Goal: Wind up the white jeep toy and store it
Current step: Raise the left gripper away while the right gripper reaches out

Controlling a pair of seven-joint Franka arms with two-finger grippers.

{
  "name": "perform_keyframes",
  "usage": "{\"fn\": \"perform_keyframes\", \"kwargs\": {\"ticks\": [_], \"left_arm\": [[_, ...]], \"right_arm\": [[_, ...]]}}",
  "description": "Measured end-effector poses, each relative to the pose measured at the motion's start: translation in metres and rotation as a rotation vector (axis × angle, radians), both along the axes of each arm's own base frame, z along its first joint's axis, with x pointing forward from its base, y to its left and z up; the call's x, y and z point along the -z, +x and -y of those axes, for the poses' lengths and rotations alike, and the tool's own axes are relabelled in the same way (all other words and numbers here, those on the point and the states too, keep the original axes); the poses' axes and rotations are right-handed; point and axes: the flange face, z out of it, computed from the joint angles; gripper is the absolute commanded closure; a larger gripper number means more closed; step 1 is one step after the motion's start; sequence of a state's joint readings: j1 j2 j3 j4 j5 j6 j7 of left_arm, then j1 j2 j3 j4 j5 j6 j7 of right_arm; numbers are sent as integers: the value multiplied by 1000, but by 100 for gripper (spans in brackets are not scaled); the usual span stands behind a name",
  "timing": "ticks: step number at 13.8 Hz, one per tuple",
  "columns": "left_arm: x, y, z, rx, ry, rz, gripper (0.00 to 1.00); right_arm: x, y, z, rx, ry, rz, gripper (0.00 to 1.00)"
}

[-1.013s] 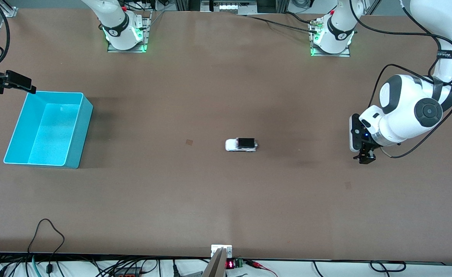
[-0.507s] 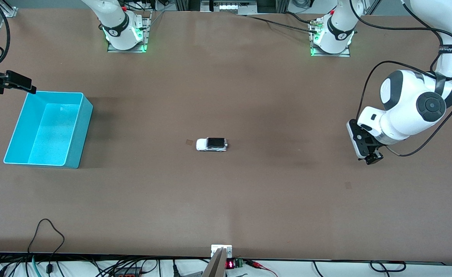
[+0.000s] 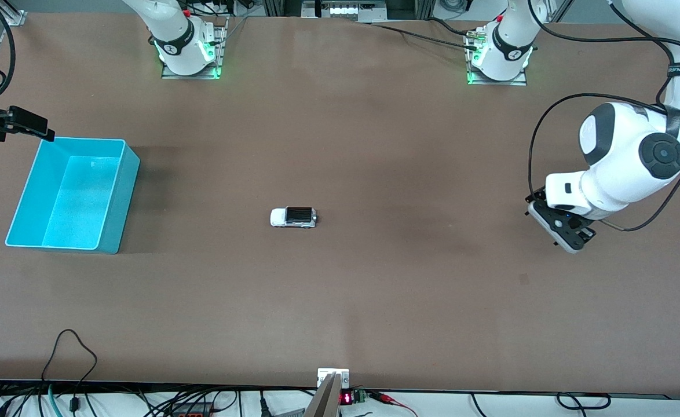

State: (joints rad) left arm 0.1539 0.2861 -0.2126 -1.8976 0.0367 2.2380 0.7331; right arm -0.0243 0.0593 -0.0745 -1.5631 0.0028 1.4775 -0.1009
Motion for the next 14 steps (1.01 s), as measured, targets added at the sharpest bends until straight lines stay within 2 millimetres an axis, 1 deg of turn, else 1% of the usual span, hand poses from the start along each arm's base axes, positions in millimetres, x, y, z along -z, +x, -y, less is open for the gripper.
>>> {"fn": "perform_keyframes", "kwargs": {"ticks": [3, 6, 9, 10, 12, 14], "left_arm": [[-15, 6, -12, -206, -9, 23, 0], [-33, 10, -32, -339, -4, 16, 0], [-62, 13, -44, -494, -4, 5, 0], [-75, 14, -44, -555, -9, 12, 0], [-105, 13, -46, -674, -40, 1, 0], [-135, 11, -56, -741, -71, -17, 0]], "right_arm": [[1, 1, 0, 0, 0, -2, 0], [3, 1, 0, -1, 0, -6, 0], [11, 4, -2, -5, 1, -22, 0], [17, 6, -3, -11, 3, -33, 0], [40, 9, -4, -50, 17, -96, 0], [61, 13, -9, -97, 49, -152, 0]]}}
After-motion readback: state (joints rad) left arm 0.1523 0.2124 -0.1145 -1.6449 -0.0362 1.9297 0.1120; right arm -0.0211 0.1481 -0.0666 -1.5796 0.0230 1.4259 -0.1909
